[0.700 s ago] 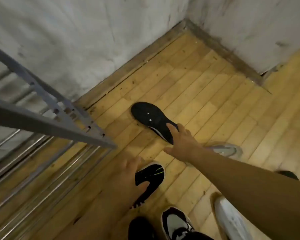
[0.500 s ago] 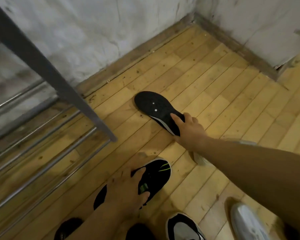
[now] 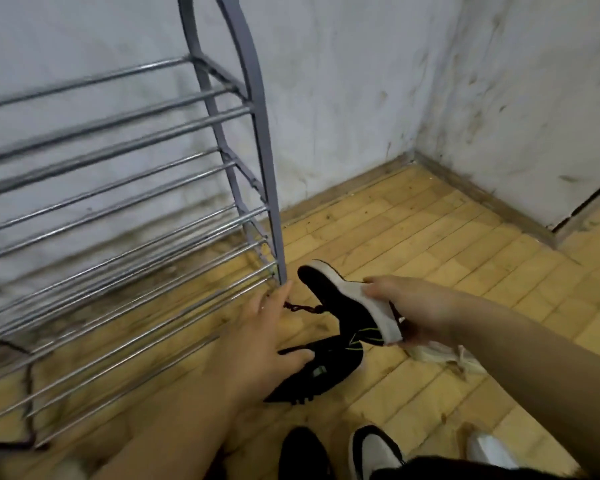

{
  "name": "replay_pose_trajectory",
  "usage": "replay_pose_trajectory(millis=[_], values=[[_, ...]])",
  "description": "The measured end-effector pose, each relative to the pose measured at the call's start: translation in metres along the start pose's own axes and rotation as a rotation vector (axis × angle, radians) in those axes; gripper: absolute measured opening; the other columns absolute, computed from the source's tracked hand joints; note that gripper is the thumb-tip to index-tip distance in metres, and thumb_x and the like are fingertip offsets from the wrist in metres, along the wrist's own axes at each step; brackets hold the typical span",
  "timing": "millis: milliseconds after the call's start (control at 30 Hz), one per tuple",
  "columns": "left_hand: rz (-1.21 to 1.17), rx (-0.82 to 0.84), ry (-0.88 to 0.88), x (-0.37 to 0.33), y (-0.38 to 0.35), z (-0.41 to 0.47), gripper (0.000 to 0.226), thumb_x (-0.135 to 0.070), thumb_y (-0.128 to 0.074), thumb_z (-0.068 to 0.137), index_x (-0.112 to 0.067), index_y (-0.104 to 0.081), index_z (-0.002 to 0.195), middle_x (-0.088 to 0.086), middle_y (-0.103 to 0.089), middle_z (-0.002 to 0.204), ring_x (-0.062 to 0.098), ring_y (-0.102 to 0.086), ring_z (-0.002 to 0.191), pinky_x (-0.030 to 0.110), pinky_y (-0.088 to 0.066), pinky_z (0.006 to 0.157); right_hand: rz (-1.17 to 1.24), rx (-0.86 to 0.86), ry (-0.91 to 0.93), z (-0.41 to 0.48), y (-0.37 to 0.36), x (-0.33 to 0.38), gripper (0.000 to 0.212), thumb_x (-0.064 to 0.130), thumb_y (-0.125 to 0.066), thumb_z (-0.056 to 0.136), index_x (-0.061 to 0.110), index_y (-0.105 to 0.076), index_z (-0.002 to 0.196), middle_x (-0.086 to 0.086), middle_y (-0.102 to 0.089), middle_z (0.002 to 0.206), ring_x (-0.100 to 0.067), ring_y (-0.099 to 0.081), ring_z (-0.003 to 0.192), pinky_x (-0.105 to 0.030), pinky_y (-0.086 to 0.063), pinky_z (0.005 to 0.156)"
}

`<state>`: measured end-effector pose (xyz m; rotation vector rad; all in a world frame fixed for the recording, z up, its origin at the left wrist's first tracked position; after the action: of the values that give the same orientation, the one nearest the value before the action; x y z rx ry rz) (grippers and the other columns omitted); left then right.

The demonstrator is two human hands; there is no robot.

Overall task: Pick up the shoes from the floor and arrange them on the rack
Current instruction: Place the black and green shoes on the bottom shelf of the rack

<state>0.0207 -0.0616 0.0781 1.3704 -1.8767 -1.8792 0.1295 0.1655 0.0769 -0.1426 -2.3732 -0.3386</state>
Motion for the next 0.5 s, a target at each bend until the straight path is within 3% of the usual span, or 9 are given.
replay_pose_trajectory(millis=[33,67,133,233,300,400,500], values=[[0.041,-0.001,-0.032,-0.013,0.019,-0.018,0.112,-0.071,-0.072,0.077,-0.055,0.004,0.157,-0.014,-0.002,0.170,0.019,-0.018,0.155,0.045,-0.030,0.123,-0.069,0.057,0.024,-0.023,-0.004,0.015,0.040,0.053,-0.057,0.097,0.034,-0.065,0.130,-0.009,-0.069,0.126,-0.034,-0.070,0.112,-0.049,-0.061,0.093],[0.105,0.000,-0.079,-0.027,0.039,-0.035,0.114,-0.072,-0.072,0.077,-0.053,0.006,0.159,-0.013,0.002,0.170,0.019,-0.012,0.157,0.043,-0.025,0.125,-0.125,0.106,0.047,-0.045,-0.008,0.030,0.041,0.056,-0.056,0.096,0.037,-0.064,0.131,-0.010,-0.070,0.123,-0.033,-0.072,0.104,-0.048,-0.063,0.086],[0.250,-0.028,-0.152,-0.046,0.077,-0.065,0.116,-0.074,-0.070,0.078,-0.050,0.010,0.159,-0.011,0.012,0.170,0.019,0.001,0.158,0.041,-0.013,0.127,-0.238,0.187,0.106,-0.092,-0.020,0.064,0.038,0.058,-0.054,0.098,0.038,-0.068,0.127,-0.010,-0.071,0.107,-0.024,-0.065,0.079,-0.035,-0.055,0.065],[0.344,-0.151,-0.221,-0.062,0.130,-0.107,0.122,-0.082,-0.065,0.069,-0.051,0.015,0.157,-0.005,0.006,0.170,0.021,0.003,0.157,0.047,-0.010,0.128,-0.335,0.307,0.194,-0.165,-0.041,0.119,0.043,0.064,-0.057,0.095,0.043,-0.065,0.131,-0.011,-0.063,0.107,-0.024,-0.058,0.079,-0.029,-0.051,0.063],[0.350,-0.282,-0.265,-0.070,0.165,-0.138,0.125,-0.086,-0.063,0.064,-0.043,0.005,0.160,0.001,-0.015,0.168,0.025,-0.012,0.156,0.053,-0.018,0.126,-0.293,0.431,0.240,-0.209,-0.057,0.150,0.054,0.065,-0.055,0.091,0.037,-0.063,0.136,-0.020,-0.068,0.112,-0.030,-0.066,0.083,-0.029,-0.053,0.061],[0.404,-0.562,-0.329,-0.074,0.216,-0.181,0.113,-0.080,-0.065,0.071,-0.026,-0.020,0.160,0.001,-0.048,0.144,0.028,-0.046,0.137,0.060,-0.035,0.113,-0.189,0.573,0.285,-0.255,-0.087,0.177,0.063,0.063,-0.048,0.091,0.026,-0.060,0.141,-0.028,-0.070,0.126,-0.045,-0.069,0.100,-0.030,-0.058,0.059],[0.459,-0.675,-0.333,-0.063,0.243,-0.217,0.101,-0.068,-0.069,0.074,-0.025,-0.032,0.157,0.002,-0.057,0.128,0.029,-0.056,0.121,0.057,-0.041,0.105,-0.166,0.502,0.366,-0.278,-0.118,0.185,0.054,0.061,-0.045,0.098,0.027,-0.066,0.134,-0.020,-0.074,0.121,-0.046,-0.072,0.104,-0.039,-0.066,0.072]])
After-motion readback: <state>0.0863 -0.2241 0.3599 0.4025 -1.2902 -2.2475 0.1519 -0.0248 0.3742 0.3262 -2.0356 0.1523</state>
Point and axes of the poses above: each hand's wrist, its own z-axis towards the middle knuckle, its own y-axis out of the back of the hand, x = y × z, the point moved 6 cm from there along z, towards the middle knuckle
